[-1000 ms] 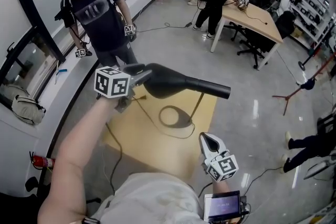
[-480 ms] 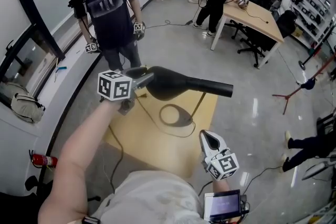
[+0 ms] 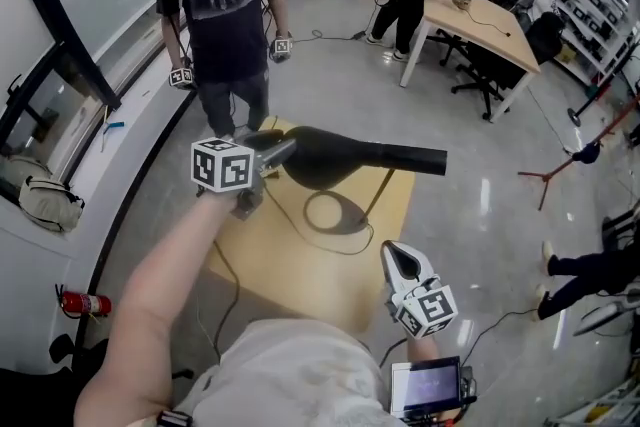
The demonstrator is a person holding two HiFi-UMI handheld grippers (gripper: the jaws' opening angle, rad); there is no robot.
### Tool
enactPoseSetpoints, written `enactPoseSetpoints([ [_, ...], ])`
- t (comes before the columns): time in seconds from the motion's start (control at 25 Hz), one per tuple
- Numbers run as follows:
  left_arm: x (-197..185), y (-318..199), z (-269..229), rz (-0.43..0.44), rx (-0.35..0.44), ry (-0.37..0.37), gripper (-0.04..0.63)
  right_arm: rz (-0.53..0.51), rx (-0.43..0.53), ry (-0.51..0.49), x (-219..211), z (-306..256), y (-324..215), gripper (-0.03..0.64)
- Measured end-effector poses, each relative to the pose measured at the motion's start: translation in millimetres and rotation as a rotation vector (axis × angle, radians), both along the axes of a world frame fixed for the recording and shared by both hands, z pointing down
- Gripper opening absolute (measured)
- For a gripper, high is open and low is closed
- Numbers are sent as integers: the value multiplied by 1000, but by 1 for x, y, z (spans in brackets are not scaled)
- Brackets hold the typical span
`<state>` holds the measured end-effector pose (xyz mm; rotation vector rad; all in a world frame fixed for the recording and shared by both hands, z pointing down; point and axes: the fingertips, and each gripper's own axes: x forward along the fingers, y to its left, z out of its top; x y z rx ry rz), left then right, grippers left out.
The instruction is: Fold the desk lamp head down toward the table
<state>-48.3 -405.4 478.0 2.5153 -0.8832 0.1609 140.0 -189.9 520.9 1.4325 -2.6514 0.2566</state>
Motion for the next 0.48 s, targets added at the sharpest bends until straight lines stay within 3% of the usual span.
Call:
enactPoseSetpoints([
  [0.48, 8, 3, 22, -5, -58, 30, 173, 5, -5, 2, 0, -1, 5, 12],
])
